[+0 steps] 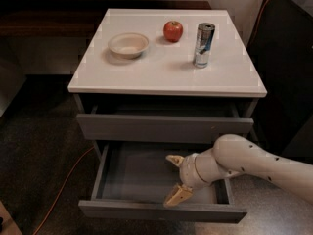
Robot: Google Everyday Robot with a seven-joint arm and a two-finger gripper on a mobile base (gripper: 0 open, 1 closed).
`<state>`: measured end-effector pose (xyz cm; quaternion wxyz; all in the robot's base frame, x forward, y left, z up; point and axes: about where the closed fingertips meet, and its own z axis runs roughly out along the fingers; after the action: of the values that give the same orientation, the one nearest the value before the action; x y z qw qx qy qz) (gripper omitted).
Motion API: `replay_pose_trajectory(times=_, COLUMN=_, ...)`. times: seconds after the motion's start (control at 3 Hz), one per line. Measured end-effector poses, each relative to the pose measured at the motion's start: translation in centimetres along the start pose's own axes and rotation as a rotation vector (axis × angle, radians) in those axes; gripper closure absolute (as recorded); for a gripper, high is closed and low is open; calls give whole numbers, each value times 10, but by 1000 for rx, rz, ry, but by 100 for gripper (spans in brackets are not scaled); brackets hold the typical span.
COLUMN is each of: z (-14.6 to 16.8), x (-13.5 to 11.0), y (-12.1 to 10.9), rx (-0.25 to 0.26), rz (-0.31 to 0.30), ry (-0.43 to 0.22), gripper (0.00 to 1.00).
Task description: Place redbull can into middle drawer
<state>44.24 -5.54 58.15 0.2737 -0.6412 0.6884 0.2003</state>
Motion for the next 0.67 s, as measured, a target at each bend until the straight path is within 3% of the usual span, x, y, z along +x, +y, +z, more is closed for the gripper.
replay_pose_trajectory(times=0.67, z=-53, x=-49, y=-28, rx=17, rz=-38, ry=-18, gripper=0)
